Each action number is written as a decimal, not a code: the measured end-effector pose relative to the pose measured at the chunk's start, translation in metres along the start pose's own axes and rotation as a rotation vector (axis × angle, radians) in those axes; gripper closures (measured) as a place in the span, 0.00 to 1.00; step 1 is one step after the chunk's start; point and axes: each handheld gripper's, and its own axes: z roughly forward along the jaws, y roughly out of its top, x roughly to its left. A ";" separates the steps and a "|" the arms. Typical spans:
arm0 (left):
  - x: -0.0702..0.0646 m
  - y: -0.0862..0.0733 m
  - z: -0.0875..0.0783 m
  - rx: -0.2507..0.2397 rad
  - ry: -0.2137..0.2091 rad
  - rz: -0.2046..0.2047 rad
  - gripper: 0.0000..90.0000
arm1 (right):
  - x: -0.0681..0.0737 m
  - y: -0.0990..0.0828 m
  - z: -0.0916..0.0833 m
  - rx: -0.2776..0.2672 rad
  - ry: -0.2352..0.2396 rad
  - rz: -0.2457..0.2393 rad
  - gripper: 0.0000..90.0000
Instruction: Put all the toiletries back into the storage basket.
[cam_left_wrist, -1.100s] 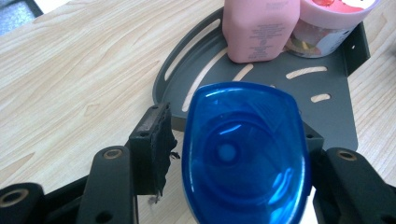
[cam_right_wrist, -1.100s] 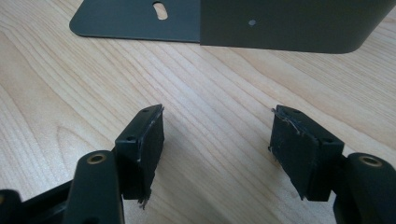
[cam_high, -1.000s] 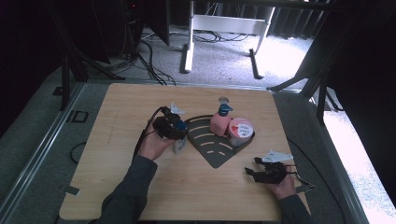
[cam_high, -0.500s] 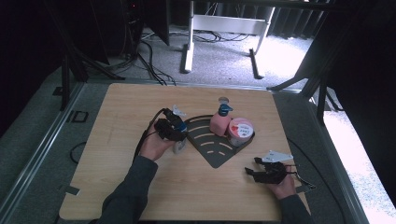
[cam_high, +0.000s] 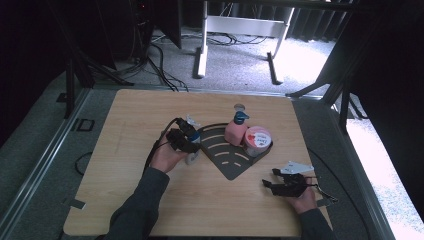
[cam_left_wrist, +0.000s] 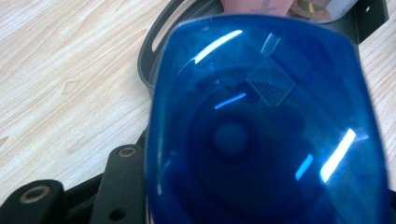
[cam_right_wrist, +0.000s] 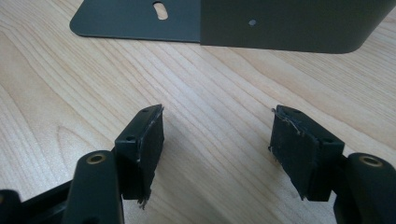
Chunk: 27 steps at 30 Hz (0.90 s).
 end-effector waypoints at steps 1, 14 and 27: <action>0.000 0.000 0.000 0.004 0.000 0.003 0.58 | 0.000 0.000 0.000 0.000 0.000 0.000 0.38; 0.001 -0.001 0.005 0.028 -0.005 0.008 0.58 | 0.000 0.000 0.000 0.000 0.000 0.001 0.38; 0.002 -0.001 0.006 0.044 -0.014 0.001 0.58 | 0.000 0.000 0.000 0.000 0.001 0.000 0.38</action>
